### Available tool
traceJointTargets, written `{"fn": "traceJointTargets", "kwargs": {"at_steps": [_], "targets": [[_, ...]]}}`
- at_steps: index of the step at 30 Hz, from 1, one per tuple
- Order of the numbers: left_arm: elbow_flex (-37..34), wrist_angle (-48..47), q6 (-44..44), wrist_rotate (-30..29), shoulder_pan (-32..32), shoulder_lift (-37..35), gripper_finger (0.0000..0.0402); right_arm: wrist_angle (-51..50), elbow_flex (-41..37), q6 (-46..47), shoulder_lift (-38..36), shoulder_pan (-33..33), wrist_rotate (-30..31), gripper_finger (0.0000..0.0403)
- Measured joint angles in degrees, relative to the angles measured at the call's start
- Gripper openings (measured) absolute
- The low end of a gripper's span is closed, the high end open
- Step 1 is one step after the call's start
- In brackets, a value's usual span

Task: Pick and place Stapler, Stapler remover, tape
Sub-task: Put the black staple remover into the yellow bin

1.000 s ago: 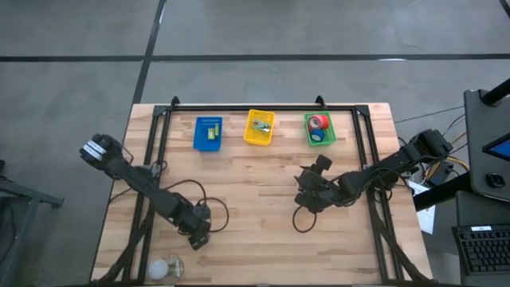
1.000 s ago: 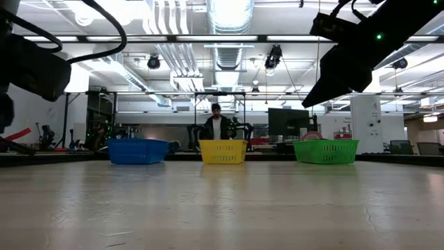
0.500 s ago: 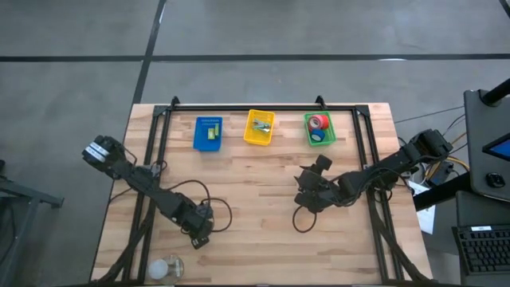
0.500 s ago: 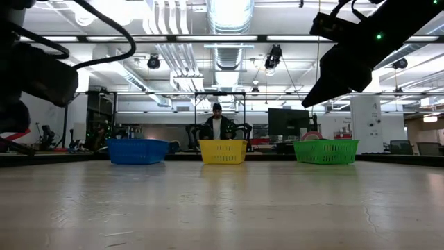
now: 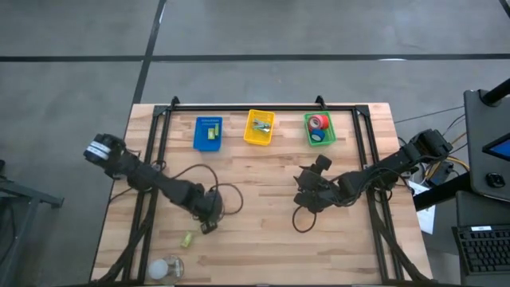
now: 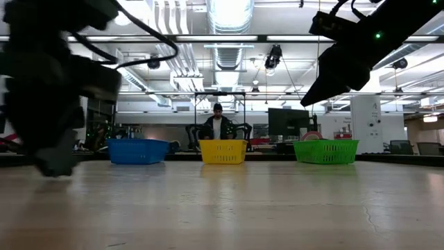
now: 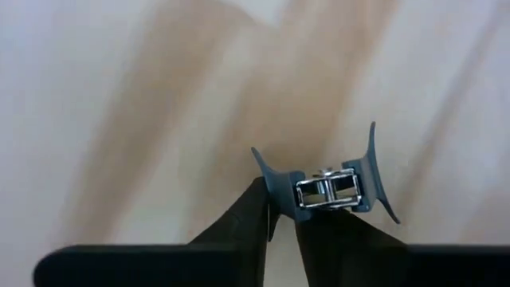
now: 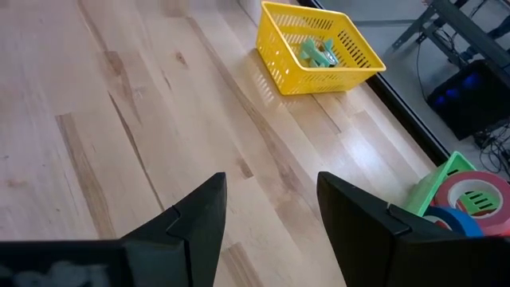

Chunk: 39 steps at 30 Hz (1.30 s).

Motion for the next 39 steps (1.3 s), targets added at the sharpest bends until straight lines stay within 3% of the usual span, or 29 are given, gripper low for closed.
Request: {"fn": "traceJointTargets", "kwargs": {"at_steps": [5,10,16,27,39], "targets": [[0.02,0.81,6.41,-3.45,6.83,0.00,0.0047,0.00,0.00,0.00,0.00,0.02,0.00,0.0192],[0.04,3.98,6.77,-8.60,14.50,0.00,0.0038,-0.02,0.00,0.00,0.00,0.02,0.00,0.0192],[1.30,15.12,13.85,-8.41,21.86,-0.02,0.0050,-0.04,-0.13,-0.24,0.00,0.02,0.00,0.0192],[9.16,15.73,20.77,-8.45,31.63,-0.07,0.0046,0.04,-0.55,-0.37,0.00,0.02,0.00,0.0192],[14.67,24.93,24.84,-7.82,44.33,2.75,0.0046,0.28,-0.55,-0.37,0.00,0.02,0.00,0.0192]]}}
